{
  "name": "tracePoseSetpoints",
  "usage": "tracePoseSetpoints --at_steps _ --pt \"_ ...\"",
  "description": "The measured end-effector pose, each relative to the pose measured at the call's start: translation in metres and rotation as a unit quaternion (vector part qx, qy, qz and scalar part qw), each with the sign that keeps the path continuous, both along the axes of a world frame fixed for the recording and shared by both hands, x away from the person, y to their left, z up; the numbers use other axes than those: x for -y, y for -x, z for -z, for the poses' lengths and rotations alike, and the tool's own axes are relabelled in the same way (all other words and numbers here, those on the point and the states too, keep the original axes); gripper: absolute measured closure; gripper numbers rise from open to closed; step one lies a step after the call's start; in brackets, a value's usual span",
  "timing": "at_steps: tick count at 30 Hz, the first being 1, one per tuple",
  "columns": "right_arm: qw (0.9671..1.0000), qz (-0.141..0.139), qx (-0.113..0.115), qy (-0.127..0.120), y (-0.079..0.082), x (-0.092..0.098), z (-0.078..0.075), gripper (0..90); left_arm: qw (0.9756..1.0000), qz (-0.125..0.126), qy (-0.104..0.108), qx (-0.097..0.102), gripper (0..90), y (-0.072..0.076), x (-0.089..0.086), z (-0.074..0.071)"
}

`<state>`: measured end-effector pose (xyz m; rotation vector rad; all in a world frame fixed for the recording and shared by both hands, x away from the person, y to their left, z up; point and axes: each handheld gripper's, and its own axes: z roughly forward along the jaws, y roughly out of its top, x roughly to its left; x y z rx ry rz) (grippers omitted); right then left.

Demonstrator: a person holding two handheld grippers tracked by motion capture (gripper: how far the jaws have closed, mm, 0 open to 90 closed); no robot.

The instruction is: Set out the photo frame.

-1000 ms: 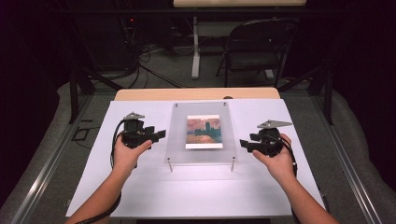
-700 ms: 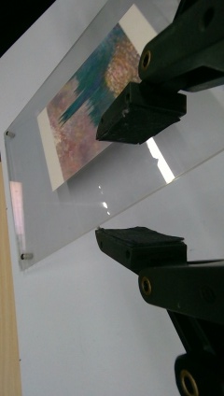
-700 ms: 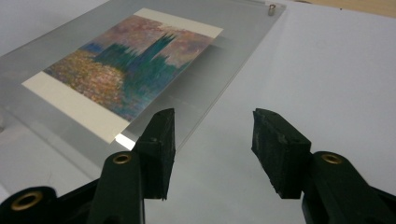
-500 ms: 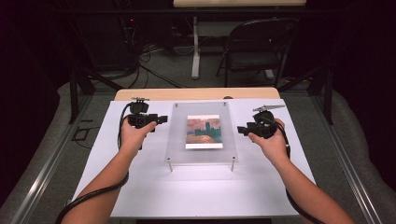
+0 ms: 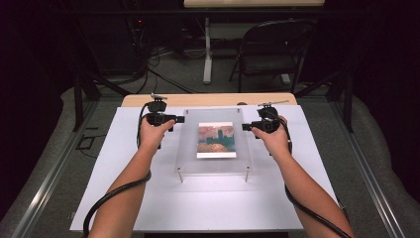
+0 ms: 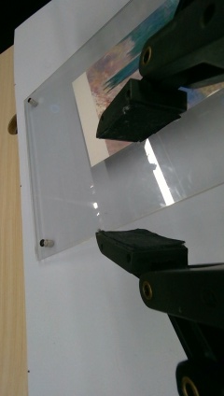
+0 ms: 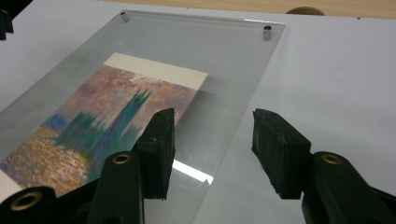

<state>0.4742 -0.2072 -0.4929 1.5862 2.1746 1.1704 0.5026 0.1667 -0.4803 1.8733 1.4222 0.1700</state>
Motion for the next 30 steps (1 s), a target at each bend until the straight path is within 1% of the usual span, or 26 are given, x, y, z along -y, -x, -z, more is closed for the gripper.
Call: tracePoseSetpoints --at_steps 1,2,3,4,5,7,11,12,13,15,17,20,22,25,27,30 --pt "0.9999 0.006 -0.008 -0.010 -0.007 -0.002 0.002 48.4 1.0000 -0.004 -0.001 -0.006 42.4 -0.004 0.001 0.003" --pt "0.9999 0.006 -0.008 -0.010 -0.007 -0.002 0.002 48.4 1.0000 -0.004 -0.001 -0.006 42.1 -0.004 0.001 0.003" --pt "0.9998 0.008 -0.010 -0.016 -0.012 -0.004 0.003 48.2 0.9999 -0.003 -0.002 -0.011 41.7 -0.007 0.002 0.005" --pt "0.9998 0.008 -0.010 -0.016 -0.012 -0.004 0.003 48.2 0.9999 -0.003 -0.003 -0.015 41.7 -0.008 0.002 0.006" --pt "0.9998 0.010 -0.009 -0.017 -0.017 -0.006 0.004 48.0 0.9998 -0.004 -0.006 -0.016 41.6 -0.011 0.002 0.008" --pt "0.9998 0.011 -0.008 -0.017 -0.018 -0.007 0.004 48.1 0.9999 -0.005 -0.005 -0.014 41.5 -0.012 0.003 0.009" --pt "0.9998 0.016 -0.003 -0.013 -0.025 -0.011 0.007 48.3 0.9998 -0.004 -0.006 -0.018 41.8 -0.018 0.002 0.014" --pt "0.9998 0.019 -0.004 -0.011 -0.027 -0.012 0.008 48.3 0.9998 -0.005 -0.006 -0.018 41.7 -0.019 0.002 0.015" --pt "0.9998 0.018 -0.005 -0.008 -0.030 -0.013 0.009 48.3 0.9997 -0.012 -0.007 -0.020 41.7 -0.020 0.001 0.017" --pt "0.9998 0.019 -0.004 -0.008 -0.031 -0.013 0.009 48.3 0.9997 -0.015 -0.006 -0.020 41.6 -0.021 0.001 0.018" --pt "0.9996 0.024 -0.008 -0.011 -0.035 -0.014 0.010 47.7 0.9995 -0.021 -0.004 -0.024 41.4 -0.023 0.001 0.022" --pt "0.9996 0.024 -0.009 -0.011 -0.038 -0.015 0.010 47.7 0.9994 -0.024 -0.006 -0.024 41.5 -0.024 0.002 0.025" --pt "0.9996 0.023 -0.013 -0.013 -0.040 -0.017 0.011 47.6 0.9994 -0.025 -0.007 -0.023 41.5 -0.024 0.004 0.027" --pt "0.9996 0.022 -0.012 -0.012 -0.043 -0.019 0.013 47.2 0.9994 -0.026 -0.007 -0.023 41.4 -0.025 0.006 0.029" --pt "0.9994 0.028 -0.014 -0.015 -0.044 -0.019 0.014 47.0 0.9993 -0.026 -0.006 -0.027 40.9 -0.026 0.008 0.032" --pt "0.9992 0.031 -0.018 -0.014 -0.045 -0.019 0.017 46.5 0.9992 -0.025 -0.005 -0.030 40.4 -0.026 0.009 0.034"
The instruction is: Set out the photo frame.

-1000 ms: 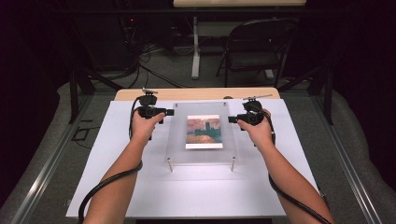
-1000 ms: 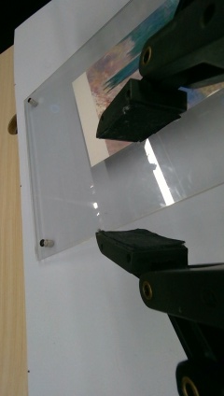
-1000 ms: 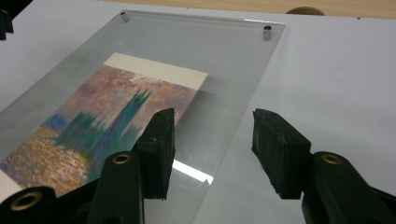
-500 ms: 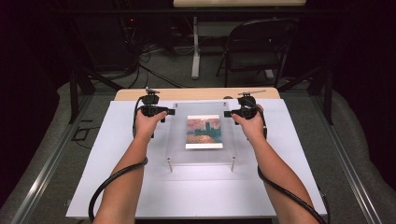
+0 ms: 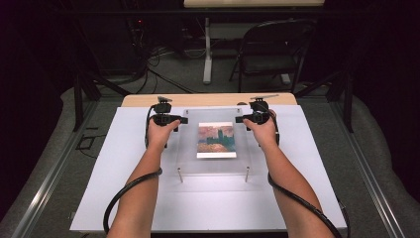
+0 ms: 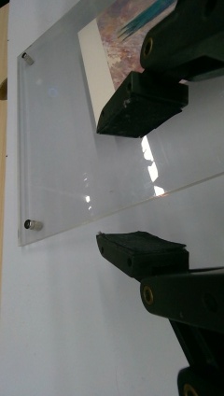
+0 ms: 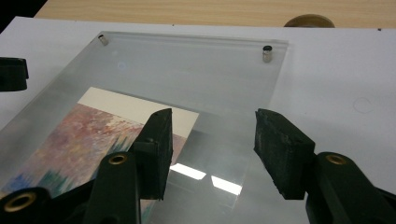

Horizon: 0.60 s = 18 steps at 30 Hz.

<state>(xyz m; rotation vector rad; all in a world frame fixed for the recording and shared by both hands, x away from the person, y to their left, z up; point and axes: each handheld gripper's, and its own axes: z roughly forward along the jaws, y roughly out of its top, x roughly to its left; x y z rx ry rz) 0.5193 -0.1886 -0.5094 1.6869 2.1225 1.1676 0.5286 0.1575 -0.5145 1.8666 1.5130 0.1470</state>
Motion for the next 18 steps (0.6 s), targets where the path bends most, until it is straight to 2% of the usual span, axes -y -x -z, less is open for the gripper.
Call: tracePoseSetpoints --at_steps 4,7,8,11,13,18 --pt "1.0000 0.003 -0.007 0.003 0.000 0.003 0.008 46.3 1.0000 0.001 -0.002 -0.003 40.2 0.000 0.002 0.003" --pt "0.9999 0.012 -0.011 -0.006 -0.001 0.008 0.013 45.9 1.0000 -0.006 -0.004 -0.005 40.2 -0.001 0.002 0.005" --pt "0.9996 0.017 -0.020 -0.012 -0.001 0.009 0.015 45.5 1.0000 -0.007 -0.004 -0.006 40.2 -0.001 0.002 0.005" --pt "0.9994 0.018 -0.026 -0.012 -0.001 0.011 0.017 45.5 0.9999 -0.005 -0.001 -0.014 40.1 -0.001 0.002 0.009" --pt "0.9991 0.018 -0.031 -0.023 -0.001 0.012 0.019 45.3 0.9998 -0.005 0.002 -0.017 40.2 -0.002 0.003 0.012" --pt "0.9986 0.001 -0.044 -0.030 -0.003 0.010 0.024 43.8 0.9997 -0.001 0.007 -0.025 39.4 -0.002 0.007 0.017"
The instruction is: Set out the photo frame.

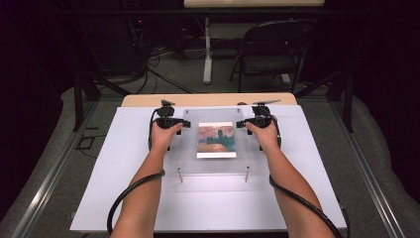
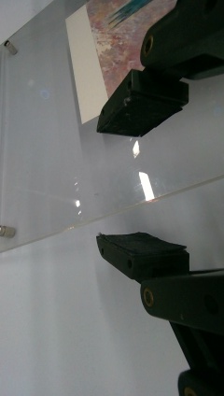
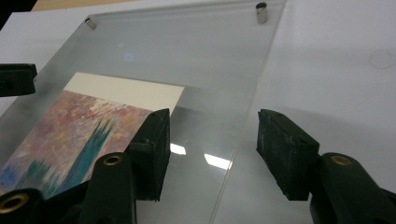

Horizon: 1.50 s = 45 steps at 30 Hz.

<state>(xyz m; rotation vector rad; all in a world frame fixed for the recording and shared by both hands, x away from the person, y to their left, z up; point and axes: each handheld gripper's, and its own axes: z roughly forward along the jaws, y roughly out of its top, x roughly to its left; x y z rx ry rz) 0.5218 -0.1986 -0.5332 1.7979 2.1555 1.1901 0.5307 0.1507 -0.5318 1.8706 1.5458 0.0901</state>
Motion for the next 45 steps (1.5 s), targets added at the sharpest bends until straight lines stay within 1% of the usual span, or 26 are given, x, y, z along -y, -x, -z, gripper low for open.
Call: tracePoseSetpoints --at_steps 2,6,7,8,9,11,12,13,16,18,19,21,23,26,28,31,35,37,38,40,42,45 --pt "1.0000 0.002 -0.007 -0.001 0.0007 -0.0017 0.0003 43.1 1.0000 0.000 0.001 -0.001 39.0 -0.0002 -0.0003 0.0013" --pt "0.9999 0.003 -0.011 -0.006 -0.0001 -0.0040 0.0020 41.9 1.0000 0.000 0.008 -0.005 38.0 -0.0005 0.0001 0.0035" --pt "0.9999 0.000 -0.014 -0.004 -0.0003 -0.0043 0.0028 41.6 0.9999 0.001 0.013 -0.006 37.7 -0.0007 0.0001 0.0043" --pt "0.9999 0.000 -0.014 -0.004 -0.0003 -0.0043 0.0028 41.6 0.9999 0.001 0.013 -0.006 37.6 -0.0007 0.0001 0.0043" --pt "0.9999 -0.001 -0.013 -0.008 -0.0008 -0.0051 0.0036 41.5 0.9997 0.003 0.021 -0.010 37.2 -0.0010 0.0003 0.0053" --pt "0.9998 -0.002 -0.016 -0.013 -0.0011 -0.0058 0.0045 40.7 0.9997 0.002 0.023 -0.010 36.6 -0.0012 0.0006 0.0058" --pt "0.9998 -0.002 -0.016 -0.013 -0.0011 -0.0058 0.0045 40.7 0.9996 0.002 0.026 -0.013 36.6 -0.0016 0.0009 0.0064" --pt "0.9998 -0.004 -0.018 -0.010 -0.0014 -0.0059 0.0050 40.5 0.9992 0.008 0.034 -0.020 35.6 -0.0026 0.0013 0.0072" --pt "0.9997 -0.006 -0.019 -0.013 -0.0021 -0.0049 0.0057 40.5 0.9989 0.014 0.036 -0.025 35.4 -0.0030 0.0026 0.0070" --pt "0.9996 -0.003 -0.023 -0.018 -0.0023 -0.0046 0.0061 40.4 0.9989 0.015 0.036 -0.025 34.7 -0.0035 0.0028 0.0074" --pt "0.9995 -0.001 -0.023 -0.021 -0.0027 -0.0046 0.0068 40.2 0.9988 0.013 0.039 -0.027 34.7 -0.0036 0.0029 0.0076" --pt "0.9992 0.000 -0.033 -0.022 -0.0031 -0.0044 0.0062 40.1 0.9982 0.014 0.048 -0.033 35.4 -0.0040 0.0023 0.0084" --pt "0.9992 0.001 -0.031 -0.024 -0.0034 -0.0046 0.0066 40.1 0.9981 0.010 0.050 -0.034 35.2 -0.0043 0.0025 0.0087" --pt "0.9988 0.000 -0.036 -0.032 -0.0045 -0.0048 0.0076 40.3 0.9983 0.012 0.045 -0.035 35.3 -0.0049 0.0033 0.0078" --pt "0.9987 0.000 -0.041 -0.029 -0.0048 -0.0054 0.0065 40.2 0.9984 0.013 0.043 -0.036 35.1 -0.0051 0.0035 0.0075" --pt "0.9988 0.000 -0.041 -0.024 -0.0051 -0.0059 0.0056 40.2 0.9983 0.014 0.042 -0.038 35.2 -0.0054 0.0036 0.0069" --pt "0.9988 0.002 -0.043 -0.023 -0.0052 -0.0063 0.0051 40.7 0.9982 0.004 0.044 -0.039 36.5 -0.0052 0.0041 0.0065" --pt "0.9988 0.003 -0.043 -0.023 -0.0052 -0.0063 0.0051 40.8 0.9982 0.003 0.045 -0.040 37.6 -0.0050 0.0036 0.0064" --pt "0.9989 0.002 -0.042 -0.023 -0.0055 -0.0062 0.0051 41.1 0.9981 -0.001 0.045 -0.041 38.2 -0.0051 0.0035 0.0061" --pt "0.9989 0.003 -0.042 -0.022 -0.0057 -0.0062 0.0050 41.2 0.9981 0.002 0.044 -0.042 38.5 -0.0055 0.0028 0.0058" --pt "0.9988 0.004 -0.044 -0.021 -0.0056 -0.0065 0.0045 41.2 0.9979 0.000 0.048 -0.043 38.8 -0.0055 0.0028 0.0057" --pt "0.9987 0.006 -0.045 -0.022 -0.0056 -0.0071 0.0041 41.2 0.9979 0.000 0.048 -0.042 39.8 -0.0054 0.0017 0.0054"
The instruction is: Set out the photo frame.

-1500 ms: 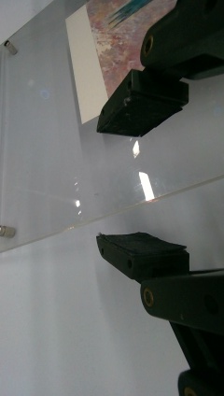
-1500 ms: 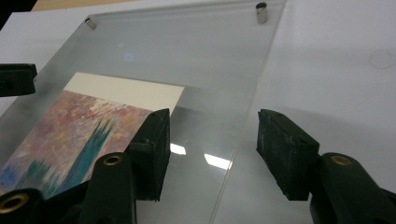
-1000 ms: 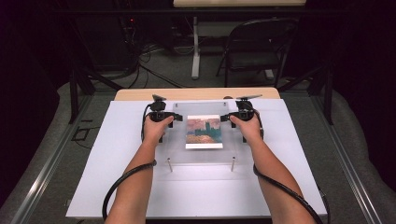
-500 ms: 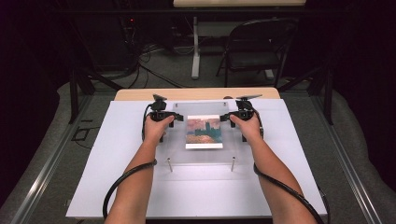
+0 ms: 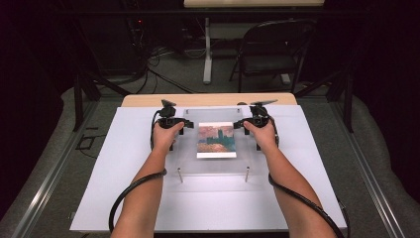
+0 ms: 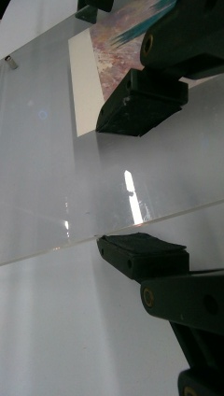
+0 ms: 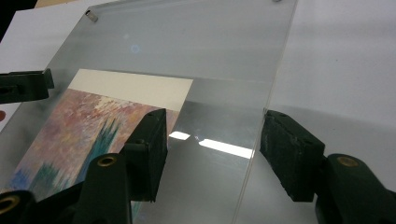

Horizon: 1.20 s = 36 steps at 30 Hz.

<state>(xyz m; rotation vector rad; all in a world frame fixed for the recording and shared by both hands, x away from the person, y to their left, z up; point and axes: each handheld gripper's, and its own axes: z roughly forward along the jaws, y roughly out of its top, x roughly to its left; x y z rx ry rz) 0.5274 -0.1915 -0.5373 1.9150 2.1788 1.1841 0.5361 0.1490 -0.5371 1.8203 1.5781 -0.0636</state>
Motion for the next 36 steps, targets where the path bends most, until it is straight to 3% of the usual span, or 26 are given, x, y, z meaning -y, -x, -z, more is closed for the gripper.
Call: tracePoseSetpoints --at_steps 20,36 --pt "1.0000 -0.006 0.000 0.007 0.002 0.002 -0.010 43.0 1.0000 0.006 0.000 0.004 42.9 0.000 -0.001 -0.010" --pt "0.9994 -0.020 0.023 0.015 0.008 0.005 -0.027 45.5 0.9997 0.012 -0.002 0.022 46.7 0.005 -0.002 -0.029"
